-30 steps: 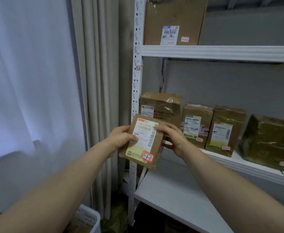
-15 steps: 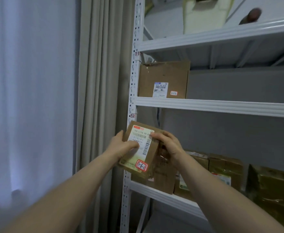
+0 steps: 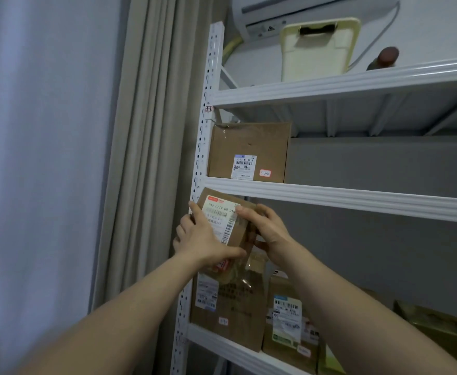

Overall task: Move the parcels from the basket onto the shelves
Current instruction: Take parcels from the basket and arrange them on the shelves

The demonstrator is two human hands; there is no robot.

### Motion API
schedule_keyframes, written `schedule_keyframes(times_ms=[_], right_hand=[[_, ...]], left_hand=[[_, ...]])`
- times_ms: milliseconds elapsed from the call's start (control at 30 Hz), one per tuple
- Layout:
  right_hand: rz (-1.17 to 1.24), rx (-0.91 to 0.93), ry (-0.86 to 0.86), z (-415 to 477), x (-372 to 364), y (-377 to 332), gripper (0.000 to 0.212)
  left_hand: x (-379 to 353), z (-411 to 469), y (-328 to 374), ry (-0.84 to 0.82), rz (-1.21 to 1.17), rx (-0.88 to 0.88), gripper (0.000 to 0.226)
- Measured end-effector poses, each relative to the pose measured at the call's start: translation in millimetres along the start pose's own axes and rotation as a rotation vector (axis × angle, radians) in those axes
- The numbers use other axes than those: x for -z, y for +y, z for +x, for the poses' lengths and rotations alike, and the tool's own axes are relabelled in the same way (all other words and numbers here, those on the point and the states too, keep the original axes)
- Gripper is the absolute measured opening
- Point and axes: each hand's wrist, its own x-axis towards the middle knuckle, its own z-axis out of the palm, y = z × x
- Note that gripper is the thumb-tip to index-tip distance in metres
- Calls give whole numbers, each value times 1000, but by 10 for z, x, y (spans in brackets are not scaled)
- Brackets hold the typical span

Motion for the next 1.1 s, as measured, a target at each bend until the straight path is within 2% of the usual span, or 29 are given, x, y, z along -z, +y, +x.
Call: schedule_keyframes(times_ms=[100,233,400,500,633,767,867,1000,1100], right_hand=[[22,-19,-51,0,92,-8,100],[-2,-66,-162,-81,111,-12,81],[5,-46,-105,-78,177,17,67],[19,-36,-77,-122,188,-6,76],[34,-14,-91,-150,128,-96,71],[4,7,-102,-65,103,-148,89],[-58,69,-14,80,190,-216,82],[-230,188,193,429,456,-316,57],[-362,275,318,753,625,-480,51]], left_hand=[[15,21,55,27,-95,50,149],[46,11,131,39,-231,86,149],[118,15,120,-65,-360,66,153],[133,-47,174,-87,-325,49,153],[99,-70,276,-1,-249,97,149],[139,33,312,107,-267,108,144],[206,158,338,188,-253,96,143],[308,500,352,289,-250,101,144],[338,808,383,338,-246,92,144]])
